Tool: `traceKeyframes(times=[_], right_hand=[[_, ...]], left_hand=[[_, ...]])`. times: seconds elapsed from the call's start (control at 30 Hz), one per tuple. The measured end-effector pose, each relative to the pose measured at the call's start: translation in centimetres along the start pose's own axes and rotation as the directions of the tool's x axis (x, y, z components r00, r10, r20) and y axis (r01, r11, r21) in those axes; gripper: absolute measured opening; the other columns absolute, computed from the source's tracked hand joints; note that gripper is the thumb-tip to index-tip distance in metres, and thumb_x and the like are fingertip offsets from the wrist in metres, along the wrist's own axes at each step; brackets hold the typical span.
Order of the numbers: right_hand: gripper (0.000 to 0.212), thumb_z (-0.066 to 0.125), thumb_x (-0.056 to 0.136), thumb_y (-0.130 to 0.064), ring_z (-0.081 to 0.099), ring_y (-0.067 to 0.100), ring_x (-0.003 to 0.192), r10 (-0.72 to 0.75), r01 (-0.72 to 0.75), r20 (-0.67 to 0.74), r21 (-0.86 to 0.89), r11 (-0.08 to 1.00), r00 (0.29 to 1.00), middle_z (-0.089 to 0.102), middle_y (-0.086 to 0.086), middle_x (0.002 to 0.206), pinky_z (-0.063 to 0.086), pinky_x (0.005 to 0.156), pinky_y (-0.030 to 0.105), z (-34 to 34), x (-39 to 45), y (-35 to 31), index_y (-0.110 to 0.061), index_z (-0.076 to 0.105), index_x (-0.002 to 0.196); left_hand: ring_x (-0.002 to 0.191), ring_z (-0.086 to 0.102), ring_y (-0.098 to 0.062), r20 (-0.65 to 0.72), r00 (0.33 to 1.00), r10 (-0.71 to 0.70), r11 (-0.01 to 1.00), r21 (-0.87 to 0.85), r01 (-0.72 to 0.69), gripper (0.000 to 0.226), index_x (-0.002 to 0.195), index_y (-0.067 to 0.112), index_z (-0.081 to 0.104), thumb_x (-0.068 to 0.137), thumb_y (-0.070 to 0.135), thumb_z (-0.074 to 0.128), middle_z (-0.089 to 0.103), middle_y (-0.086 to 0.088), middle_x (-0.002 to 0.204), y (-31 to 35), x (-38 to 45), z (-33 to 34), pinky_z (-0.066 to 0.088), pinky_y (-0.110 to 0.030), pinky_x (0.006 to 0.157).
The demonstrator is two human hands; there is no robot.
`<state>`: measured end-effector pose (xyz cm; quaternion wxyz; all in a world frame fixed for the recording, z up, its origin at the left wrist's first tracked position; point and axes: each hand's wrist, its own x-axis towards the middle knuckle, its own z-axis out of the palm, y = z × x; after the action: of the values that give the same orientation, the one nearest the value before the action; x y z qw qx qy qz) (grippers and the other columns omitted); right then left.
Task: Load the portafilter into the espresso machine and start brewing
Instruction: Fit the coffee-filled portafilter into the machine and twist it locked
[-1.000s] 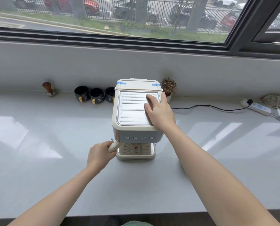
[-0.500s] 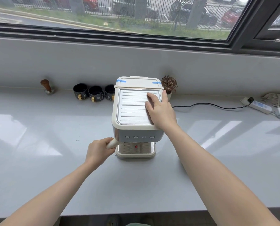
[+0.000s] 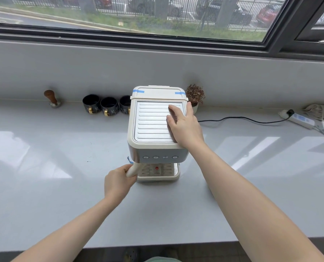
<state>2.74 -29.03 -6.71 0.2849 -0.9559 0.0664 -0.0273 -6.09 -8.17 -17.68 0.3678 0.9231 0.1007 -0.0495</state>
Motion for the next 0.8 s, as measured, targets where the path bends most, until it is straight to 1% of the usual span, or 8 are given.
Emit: traceKeyframes(times=[0.17,0.23,0.3,0.37,0.47,0.57,0.67,0.8], right_hand=[[0.044,0.033,0.093,-0.051,0.035,0.031,0.134,0.003,-0.003,-0.006,0.002,1.000,1.000,0.003,0.002,0.163,0.036,0.102,0.041,0.0,-0.1,-0.1,-0.047,0.037,0.137],[0.044,0.033,0.093,-0.051,0.035,0.032,0.133,0.002,-0.002,-0.008,0.004,1.000,1.000,0.004,0.002,0.163,0.036,0.101,0.041,0.0,-0.2,-0.2,-0.047,0.037,0.137],[0.043,0.033,0.093,-0.050,0.035,0.032,0.134,0.000,0.000,-0.006,0.005,1.000,1.000,0.003,0.002,0.163,0.036,0.101,0.040,0.0,-0.2,-0.2,-0.047,0.037,0.137],[0.044,0.033,0.094,-0.050,0.034,0.032,0.135,0.010,-0.010,0.009,0.008,1.000,1.000,0.002,0.003,0.163,0.035,0.103,0.039,-0.1,-0.2,-0.3,-0.048,0.037,0.138],[0.045,0.034,0.095,-0.050,0.031,0.032,0.139,0.008,-0.009,0.048,0.019,1.000,0.999,0.000,0.003,0.164,0.032,0.106,0.039,-0.5,-0.1,-0.2,-0.047,0.036,0.140],[0.045,0.036,0.096,-0.048,0.031,0.028,0.141,-0.010,0.005,0.074,0.071,0.997,0.997,-0.002,-0.001,0.164,0.032,0.107,0.038,-0.6,0.0,0.2,-0.046,0.036,0.141],[0.045,0.039,0.096,-0.046,0.032,0.025,0.141,-0.021,0.015,0.052,0.113,0.993,0.998,0.000,-0.003,0.164,0.034,0.106,0.038,-0.4,0.2,0.5,-0.044,0.039,0.141],[0.047,0.037,0.098,-0.043,0.027,0.023,0.144,-0.014,0.008,0.036,0.138,0.990,0.999,0.000,-0.005,0.164,0.034,0.108,0.038,-0.1,0.2,0.7,-0.040,0.035,0.144]], left_hand=[[0.063,0.054,-0.024,0.029,0.994,-0.101,0.993,-0.053,0.103,0.009,0.085,0.024,0.060,0.078,0.022,0.056,0.061,0.002,0.066,2.2,-3.2,3.3,0.034,-0.029,0.050],[0.062,0.053,-0.025,0.058,0.988,-0.145,0.988,-0.035,0.147,0.003,0.080,0.022,0.055,0.078,0.023,0.053,0.059,0.000,0.066,2.5,-3.5,4.1,0.033,-0.030,0.050],[0.053,0.050,-0.024,0.149,0.971,-0.187,0.973,-0.108,0.204,0.005,0.076,0.017,0.053,0.077,0.022,0.052,0.055,-0.001,0.064,2.5,-3.1,4.0,0.035,-0.027,0.048],[0.040,0.045,-0.021,0.339,0.923,-0.181,0.919,-0.275,0.281,0.005,0.078,0.012,0.052,0.076,0.017,0.052,0.050,-0.004,0.063,2.4,-2.5,2.9,0.036,-0.025,0.042],[0.038,0.039,-0.021,0.625,0.779,-0.057,0.788,-0.451,0.420,0.012,0.088,0.010,0.051,0.080,0.014,0.058,0.046,-0.006,0.062,1.6,-1.7,1.0,0.035,-0.028,0.044],[0.040,0.029,-0.018,0.727,0.687,-0.008,0.629,-0.531,0.568,0.020,0.101,0.012,0.050,0.085,0.020,0.060,0.039,-0.002,0.058,0.8,-2.0,0.9,0.023,-0.025,0.043],[0.036,0.022,-0.013,0.693,0.720,-0.036,0.516,-0.604,0.607,0.018,0.097,0.013,0.049,0.084,0.018,0.061,0.034,-0.001,0.054,0.9,-2.5,1.9,0.011,-0.024,0.042],[0.032,0.019,-0.012,0.618,0.779,-0.110,0.475,-0.655,0.587,0.014,0.089,0.013,0.047,0.083,0.015,0.060,0.035,0.000,0.050,1.7,-3.1,3.4,0.010,-0.020,0.040]])
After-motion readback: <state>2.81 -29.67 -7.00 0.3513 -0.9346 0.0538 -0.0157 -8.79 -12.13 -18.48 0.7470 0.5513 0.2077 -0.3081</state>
